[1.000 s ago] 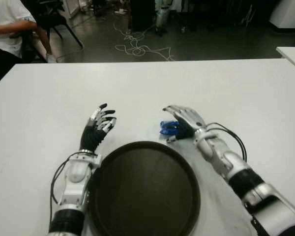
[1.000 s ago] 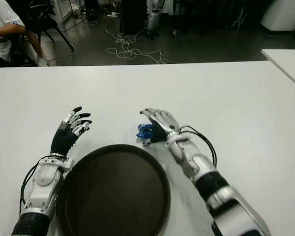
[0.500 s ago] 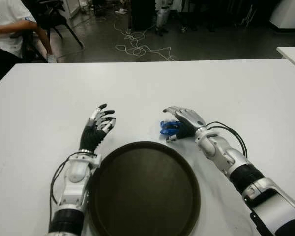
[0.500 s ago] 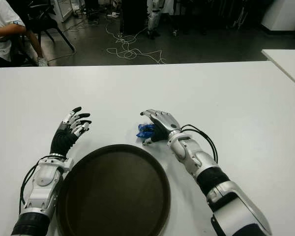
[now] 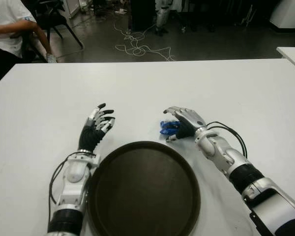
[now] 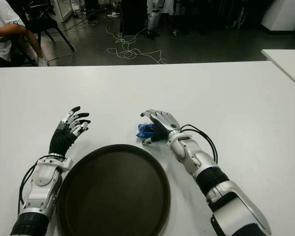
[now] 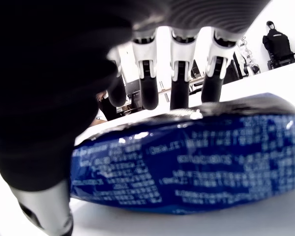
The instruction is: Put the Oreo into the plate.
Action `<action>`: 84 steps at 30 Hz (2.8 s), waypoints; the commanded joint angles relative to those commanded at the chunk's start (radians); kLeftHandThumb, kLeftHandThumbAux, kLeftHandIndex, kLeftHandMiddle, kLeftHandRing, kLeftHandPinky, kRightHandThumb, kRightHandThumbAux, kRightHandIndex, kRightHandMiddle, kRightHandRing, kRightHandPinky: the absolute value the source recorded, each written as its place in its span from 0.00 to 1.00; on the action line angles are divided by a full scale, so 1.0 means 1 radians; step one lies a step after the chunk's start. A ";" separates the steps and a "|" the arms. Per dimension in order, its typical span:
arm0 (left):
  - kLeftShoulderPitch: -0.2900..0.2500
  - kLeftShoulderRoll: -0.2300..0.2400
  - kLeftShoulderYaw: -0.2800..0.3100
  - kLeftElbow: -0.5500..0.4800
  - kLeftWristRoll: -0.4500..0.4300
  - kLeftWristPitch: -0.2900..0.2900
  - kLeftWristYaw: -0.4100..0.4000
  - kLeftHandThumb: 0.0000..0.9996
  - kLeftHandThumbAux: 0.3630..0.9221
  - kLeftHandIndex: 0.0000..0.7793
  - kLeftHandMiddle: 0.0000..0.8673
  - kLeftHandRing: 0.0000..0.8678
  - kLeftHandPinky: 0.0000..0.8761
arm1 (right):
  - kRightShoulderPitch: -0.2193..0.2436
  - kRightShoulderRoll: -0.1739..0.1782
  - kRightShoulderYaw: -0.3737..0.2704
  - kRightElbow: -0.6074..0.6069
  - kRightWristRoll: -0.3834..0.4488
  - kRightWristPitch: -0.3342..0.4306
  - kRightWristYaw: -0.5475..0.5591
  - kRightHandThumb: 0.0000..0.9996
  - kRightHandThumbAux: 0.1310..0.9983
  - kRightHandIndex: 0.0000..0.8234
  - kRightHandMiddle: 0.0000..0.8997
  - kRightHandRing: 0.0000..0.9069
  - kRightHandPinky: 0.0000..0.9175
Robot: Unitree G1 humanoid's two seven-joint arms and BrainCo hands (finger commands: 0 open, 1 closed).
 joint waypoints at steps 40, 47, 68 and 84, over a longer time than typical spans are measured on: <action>0.010 0.003 0.009 -0.021 -0.014 0.019 -0.024 0.43 0.42 0.14 0.29 0.32 0.37 | -0.161 -0.023 0.041 0.259 0.035 -0.173 0.048 0.00 0.82 0.37 0.36 0.35 0.33; 0.012 0.004 0.011 -0.021 -0.016 0.017 -0.029 0.41 0.40 0.15 0.30 0.33 0.35 | -0.175 -0.013 0.024 0.309 0.076 -0.231 0.056 0.00 0.86 0.47 0.44 0.43 0.42; 0.018 0.000 0.011 -0.029 -0.008 0.019 -0.021 0.42 0.43 0.15 0.30 0.33 0.37 | -0.188 -0.008 0.035 0.333 0.076 -0.279 0.029 0.00 0.84 0.49 0.48 0.47 0.42; 0.036 0.001 0.005 -0.066 -0.003 0.033 -0.022 0.41 0.43 0.15 0.30 0.33 0.36 | -0.174 -0.017 0.064 0.288 0.037 -0.217 -0.040 0.00 0.88 0.54 0.57 0.56 0.55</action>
